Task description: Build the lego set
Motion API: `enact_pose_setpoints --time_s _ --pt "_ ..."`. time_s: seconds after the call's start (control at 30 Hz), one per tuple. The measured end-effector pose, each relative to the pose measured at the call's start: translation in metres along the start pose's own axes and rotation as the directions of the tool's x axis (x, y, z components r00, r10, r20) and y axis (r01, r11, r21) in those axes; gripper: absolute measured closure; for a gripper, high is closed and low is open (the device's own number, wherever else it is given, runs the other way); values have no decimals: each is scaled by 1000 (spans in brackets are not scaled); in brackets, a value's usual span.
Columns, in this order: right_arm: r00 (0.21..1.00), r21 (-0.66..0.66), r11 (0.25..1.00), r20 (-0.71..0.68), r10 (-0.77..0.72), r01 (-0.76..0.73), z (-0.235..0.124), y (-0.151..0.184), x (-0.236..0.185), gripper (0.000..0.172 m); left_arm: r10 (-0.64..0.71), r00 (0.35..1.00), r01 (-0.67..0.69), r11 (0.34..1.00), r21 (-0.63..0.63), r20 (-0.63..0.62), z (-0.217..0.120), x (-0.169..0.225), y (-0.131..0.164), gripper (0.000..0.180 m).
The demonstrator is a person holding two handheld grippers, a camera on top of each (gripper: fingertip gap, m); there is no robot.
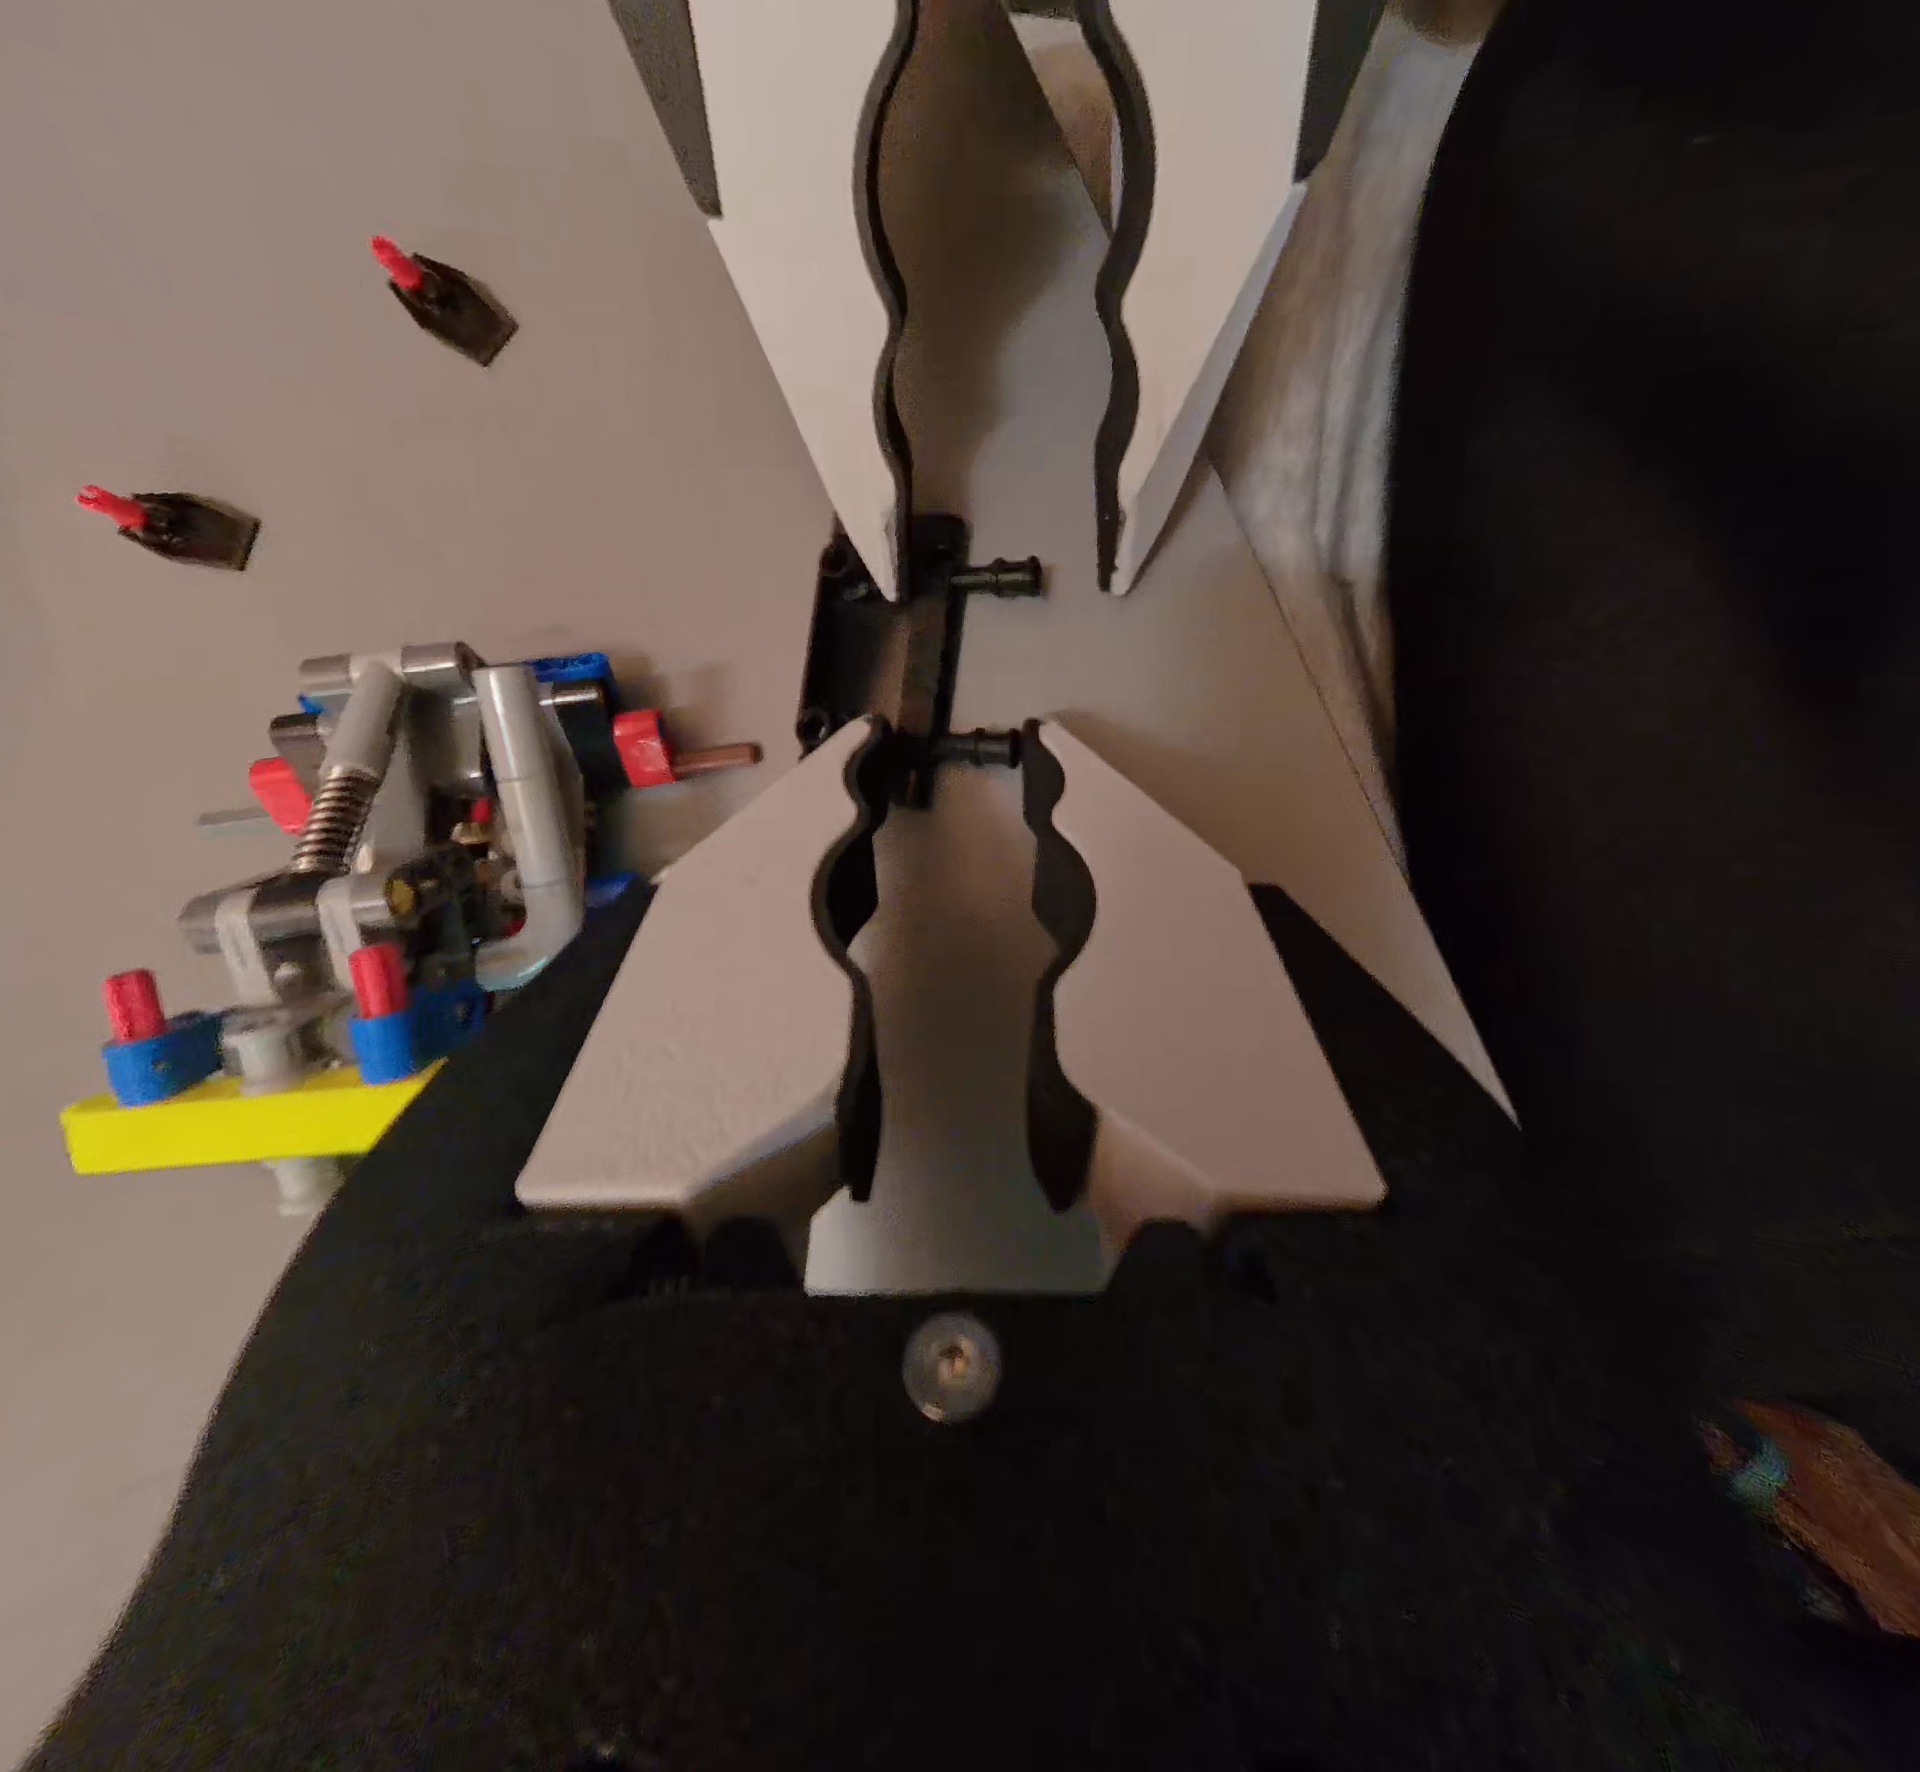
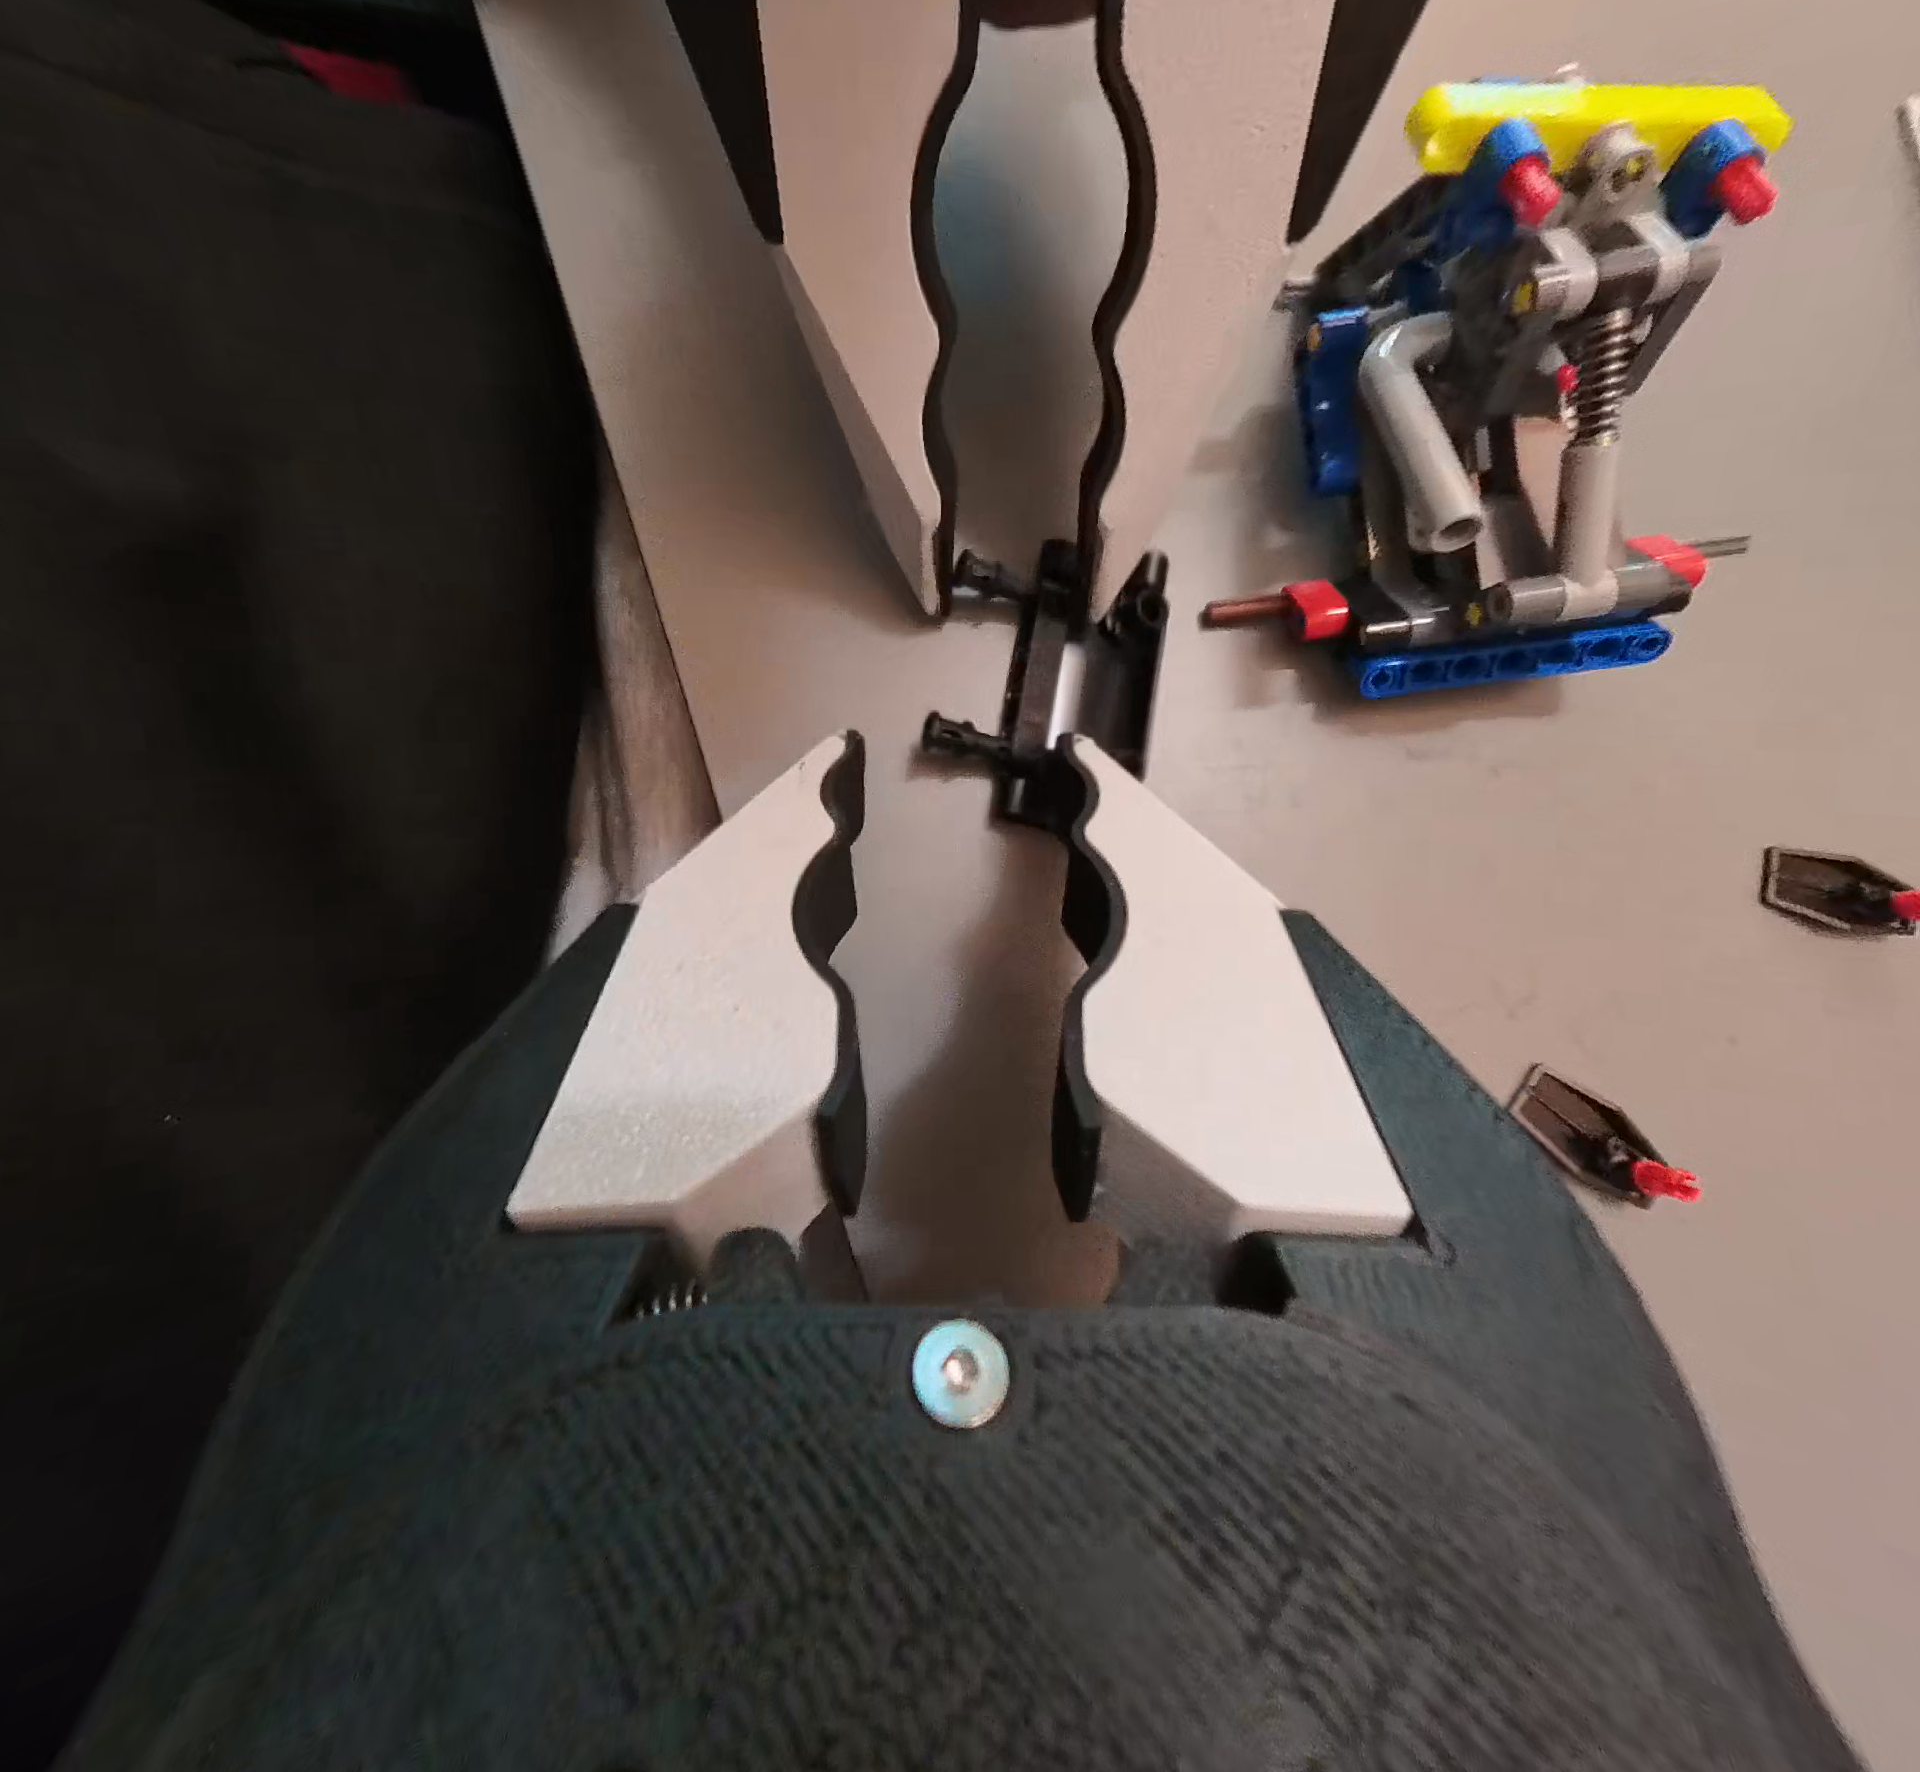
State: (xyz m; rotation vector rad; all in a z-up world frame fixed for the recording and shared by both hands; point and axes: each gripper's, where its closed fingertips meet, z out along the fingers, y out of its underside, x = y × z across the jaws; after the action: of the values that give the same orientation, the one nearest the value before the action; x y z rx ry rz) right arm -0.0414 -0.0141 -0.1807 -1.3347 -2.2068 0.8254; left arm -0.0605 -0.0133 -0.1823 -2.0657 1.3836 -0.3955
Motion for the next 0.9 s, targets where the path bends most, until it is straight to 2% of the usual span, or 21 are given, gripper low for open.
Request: enact_pose_setpoints --time_s 0.2,0.27,0.3,0.57,0.9 --pt "999 32 999 46 28 -29 0 -1 -4 137 -27 998 26 1000 -14 -56 2 5 0 158" --pt "998 39 998 51 43 -45 0 -1 -3 141 -37 996 35 999 -22 -79 2 6 -1 159" --pt "998 41 998 47 49 -50 -1 -1 -2 148 -34 995 32 999 -28 -89 2 7 -1 159" --pt "994 63 992 41 103 -106 0 -2 0 150 40 997 -47 992 -114 -65 3 6 0 159" --pt "988 36 988 43 148 -149 2 -1 1 150 -31 995 15 987 -160 -97 3 5 0 160"
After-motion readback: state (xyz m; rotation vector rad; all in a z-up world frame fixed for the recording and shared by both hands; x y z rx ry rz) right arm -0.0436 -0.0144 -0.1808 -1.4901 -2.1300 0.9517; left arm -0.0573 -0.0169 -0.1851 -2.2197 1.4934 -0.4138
